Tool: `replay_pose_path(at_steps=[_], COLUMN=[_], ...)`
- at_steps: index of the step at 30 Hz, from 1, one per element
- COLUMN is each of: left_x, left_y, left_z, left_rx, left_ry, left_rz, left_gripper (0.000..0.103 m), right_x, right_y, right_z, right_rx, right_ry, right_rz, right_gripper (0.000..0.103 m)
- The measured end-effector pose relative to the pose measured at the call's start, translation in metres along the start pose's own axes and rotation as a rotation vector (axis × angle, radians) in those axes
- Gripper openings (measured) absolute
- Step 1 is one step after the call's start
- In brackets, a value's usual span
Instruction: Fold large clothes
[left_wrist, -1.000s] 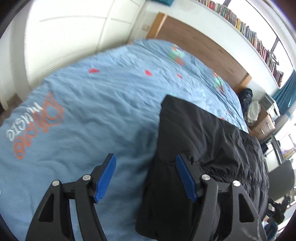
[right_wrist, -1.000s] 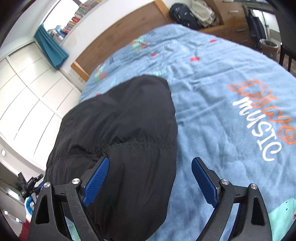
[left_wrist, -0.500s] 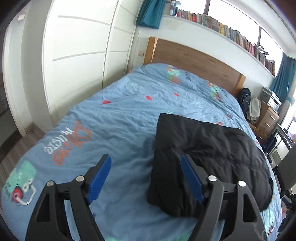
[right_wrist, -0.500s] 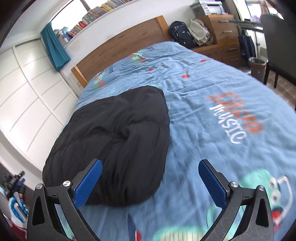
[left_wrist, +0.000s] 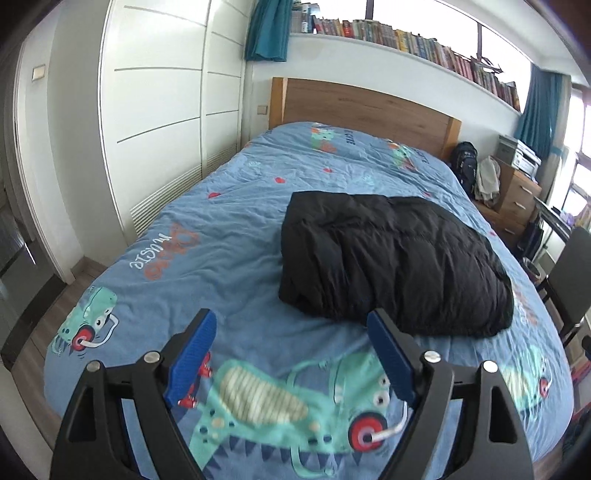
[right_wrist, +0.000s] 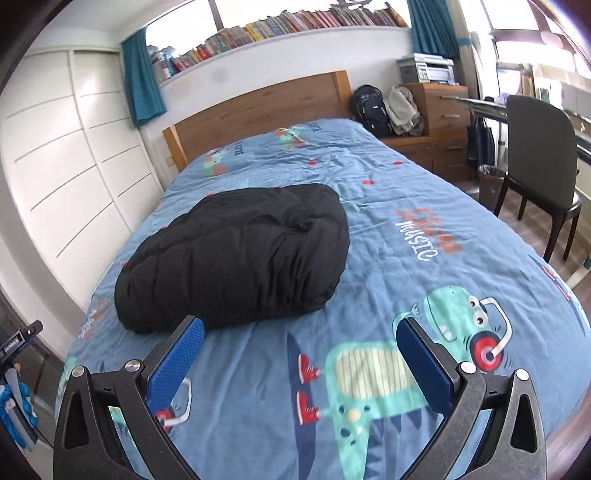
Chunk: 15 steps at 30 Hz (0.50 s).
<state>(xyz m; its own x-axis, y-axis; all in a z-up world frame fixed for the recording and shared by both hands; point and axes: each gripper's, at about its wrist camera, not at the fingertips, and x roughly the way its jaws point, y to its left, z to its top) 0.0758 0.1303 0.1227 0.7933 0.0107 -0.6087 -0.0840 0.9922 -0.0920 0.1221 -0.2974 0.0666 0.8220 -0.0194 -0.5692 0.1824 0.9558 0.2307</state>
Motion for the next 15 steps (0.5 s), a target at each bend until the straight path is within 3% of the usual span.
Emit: replay_pose_path(at_steps=[6,12,15], left_x=[-0.052,-0.102,-0.115], left_y=[-0.022,-0.033,-0.042], left_z=[-0.039,-0.053,-0.054], left_rx=[0.041,0.059,0.078], left_ry=[-0.043,-0.152,-0.171], left_rz=[0.036,0.081,0.083], left_gripper=[0.084,0.084,0.084], right_x=[-0.026,-0.052,-0.061], right_y=[0.034,0.057,0.062], right_z=[-0.037,-0.054,-0.058], right_rx=[-0.073,-0.149,-0.168], right_ry=[0.008,-0.021,-0.029], right_rz=[0.002,0.012,0.012], right_gripper=[0.102,0.102,0.102])
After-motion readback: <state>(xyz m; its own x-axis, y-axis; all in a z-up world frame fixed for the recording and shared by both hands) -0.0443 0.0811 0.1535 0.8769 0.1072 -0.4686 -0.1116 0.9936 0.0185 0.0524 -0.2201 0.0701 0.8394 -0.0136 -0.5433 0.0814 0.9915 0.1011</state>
